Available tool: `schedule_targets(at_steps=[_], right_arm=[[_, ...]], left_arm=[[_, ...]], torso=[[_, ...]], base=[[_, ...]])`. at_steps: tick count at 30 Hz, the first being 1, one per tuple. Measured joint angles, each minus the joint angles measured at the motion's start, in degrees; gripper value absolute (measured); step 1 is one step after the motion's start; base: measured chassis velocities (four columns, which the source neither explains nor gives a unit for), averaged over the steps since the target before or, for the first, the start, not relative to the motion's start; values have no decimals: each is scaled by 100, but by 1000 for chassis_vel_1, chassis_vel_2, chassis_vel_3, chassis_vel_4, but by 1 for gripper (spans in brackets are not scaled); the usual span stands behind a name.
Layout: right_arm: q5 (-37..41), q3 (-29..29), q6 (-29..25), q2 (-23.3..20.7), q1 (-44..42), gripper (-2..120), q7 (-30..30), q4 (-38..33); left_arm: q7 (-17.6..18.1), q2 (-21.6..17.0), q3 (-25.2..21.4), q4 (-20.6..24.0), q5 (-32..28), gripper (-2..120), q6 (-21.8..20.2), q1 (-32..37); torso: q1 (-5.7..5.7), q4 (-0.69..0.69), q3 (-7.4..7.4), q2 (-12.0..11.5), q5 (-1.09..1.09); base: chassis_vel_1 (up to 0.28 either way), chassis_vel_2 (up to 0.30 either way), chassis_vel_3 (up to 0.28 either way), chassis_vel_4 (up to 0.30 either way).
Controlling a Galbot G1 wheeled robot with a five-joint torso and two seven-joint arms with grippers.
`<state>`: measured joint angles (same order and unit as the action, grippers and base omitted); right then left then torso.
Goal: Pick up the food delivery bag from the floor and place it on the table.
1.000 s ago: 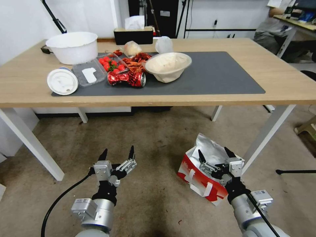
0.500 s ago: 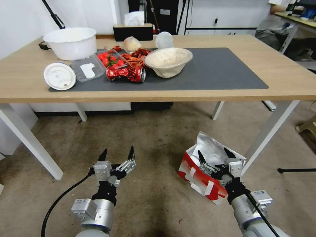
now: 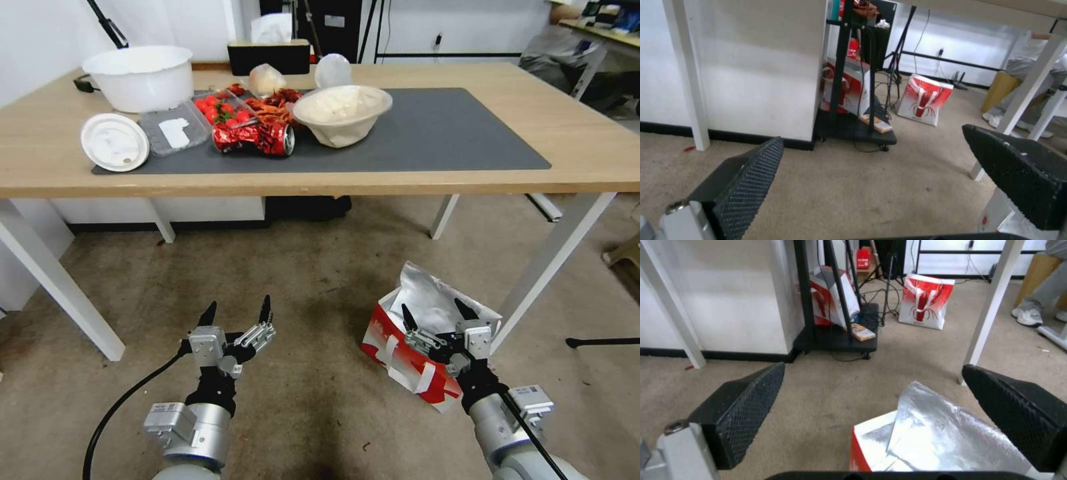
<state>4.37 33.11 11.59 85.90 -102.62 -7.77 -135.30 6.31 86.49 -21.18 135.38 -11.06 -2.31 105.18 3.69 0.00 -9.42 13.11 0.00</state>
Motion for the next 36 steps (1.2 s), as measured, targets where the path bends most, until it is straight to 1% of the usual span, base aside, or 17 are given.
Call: schedule_targets(at_steps=[4,9,16,18,20,22,26,27,30,31,35,36], right_arm=[[0,0,-2,2,-3,100,-4,-17],[-1,-4,-2,16,-4,100,-5,-18],[-20,-21,-3,47,-3,100,-12,-29],[-23,-23,-3,51,-3,100,-12,-29],[-30,-24,-4,54,-5,100,-12,-31],[-31,-25,-4,54,-5,100,-12,-33],[-31,-20,-5,47,-7,100,-13,-37],[-31,-20,-5,47,-7,100,-13,-37],[-31,-17,-8,43,-12,100,-14,-37],[-31,-17,-8,43,-12,100,-14,-37],[-31,-16,-10,41,-14,100,-14,-41],[-31,-16,-10,41,-14,100,-14,-41]], left_arm=[[-2,-4,1,11,5,100,2,6],[-1,-5,3,15,5,100,2,8],[-4,-12,11,19,10,100,3,16],[-4,-15,12,19,10,100,4,18],[-4,-19,13,21,10,100,8,20],[-4,-19,13,26,10,100,9,21],[-8,-23,12,39,10,100,12,29],[-8,-23,12,39,10,100,12,29],[-13,-23,12,59,10,100,12,36],[-13,-23,12,59,10,100,12,36],[-14,-22,8,73,10,100,12,44],[-14,-22,8,73,10,100,12,44]], torso=[[-25,0,92,-117,0],[-45,0,156,-203,0],[-82,0,290,-375,0],[-88,0,305,-396,0],[-102,0,359,-462,0],[-104,0,384,-490,0],[-116,0,492,-608,0],[-116,0,492,-608,0],[-130,0,567,-697,0],[-130,0,567,-697,0],[-142,0,667,-810,0],[-142,0,667,-810,0]], base=[[0,0,0,0],[0,0,0,0],[0,0,0,0],[0,0,0,0],[0,0,0,0],[0,0,0,0],[0,0,0,0],[0,0,0,0],[0,0,0,0],[0,0,0,0],[0,0,0,0],[0,0,0,0]])
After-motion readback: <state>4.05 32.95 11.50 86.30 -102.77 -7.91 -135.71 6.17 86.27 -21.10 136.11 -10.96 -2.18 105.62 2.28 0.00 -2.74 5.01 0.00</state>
